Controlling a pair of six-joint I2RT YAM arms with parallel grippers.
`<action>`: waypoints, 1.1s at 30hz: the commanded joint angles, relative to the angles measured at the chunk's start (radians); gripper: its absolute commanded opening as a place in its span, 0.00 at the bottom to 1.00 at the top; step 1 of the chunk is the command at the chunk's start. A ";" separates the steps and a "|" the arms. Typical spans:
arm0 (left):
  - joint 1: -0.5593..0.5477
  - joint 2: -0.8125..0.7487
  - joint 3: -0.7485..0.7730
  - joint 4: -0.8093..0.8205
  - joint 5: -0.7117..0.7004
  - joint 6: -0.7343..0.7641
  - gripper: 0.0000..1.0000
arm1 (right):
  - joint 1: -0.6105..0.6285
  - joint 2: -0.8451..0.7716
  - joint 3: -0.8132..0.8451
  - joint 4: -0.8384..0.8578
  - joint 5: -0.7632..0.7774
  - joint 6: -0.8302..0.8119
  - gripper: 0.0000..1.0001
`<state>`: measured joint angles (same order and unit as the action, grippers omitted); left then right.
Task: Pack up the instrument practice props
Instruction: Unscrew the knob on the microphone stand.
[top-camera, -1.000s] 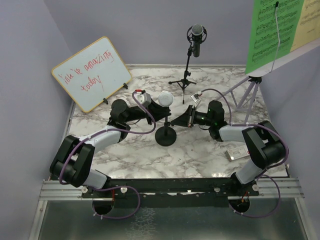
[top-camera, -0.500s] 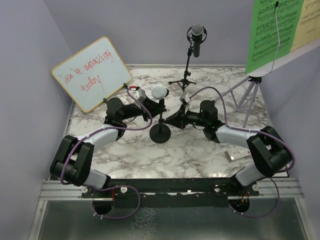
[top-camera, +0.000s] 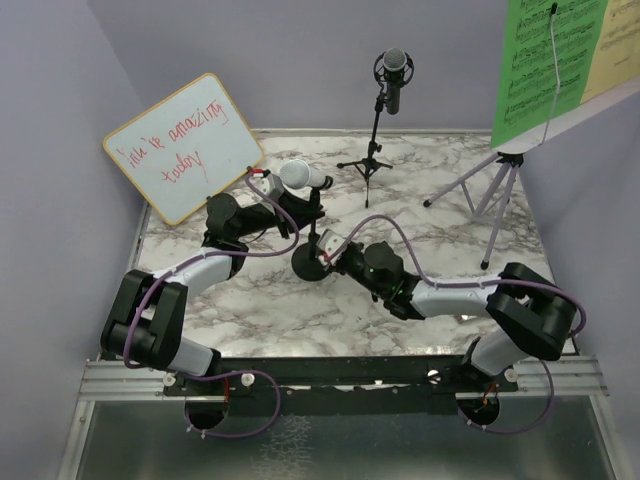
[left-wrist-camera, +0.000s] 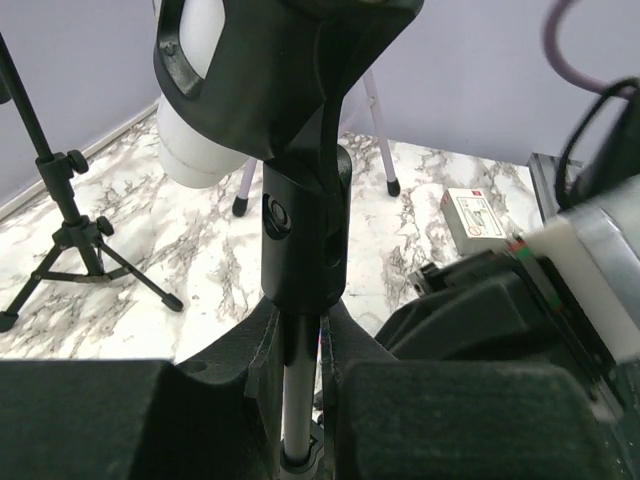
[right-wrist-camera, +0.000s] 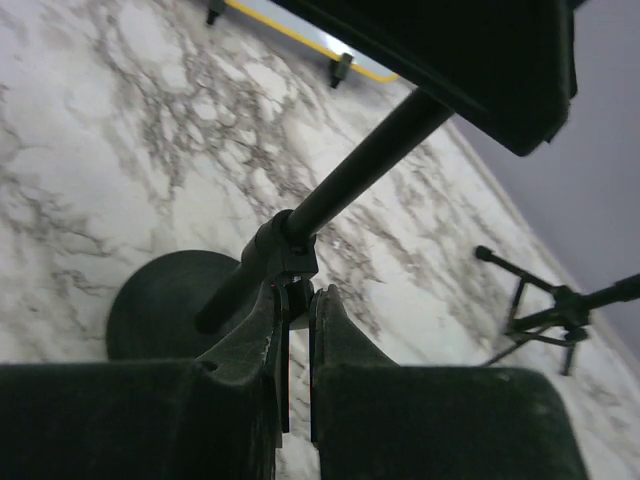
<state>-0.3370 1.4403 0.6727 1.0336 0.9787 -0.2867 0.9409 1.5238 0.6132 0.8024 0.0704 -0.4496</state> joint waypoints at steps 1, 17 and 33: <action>-0.026 0.010 -0.030 -0.020 0.115 -0.049 0.00 | 0.108 0.107 -0.021 -0.038 0.299 -0.335 0.00; -0.008 -0.015 -0.064 -0.021 0.108 -0.041 0.00 | 0.177 0.034 0.085 -0.295 0.284 -0.198 0.33; -0.008 -0.028 -0.071 -0.022 0.115 -0.034 0.00 | 0.080 -0.162 -0.010 -0.290 -0.005 0.620 0.85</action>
<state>-0.3378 1.4208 0.6346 1.0756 1.0294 -0.2989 1.0573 1.4086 0.6418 0.5304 0.1879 -0.0883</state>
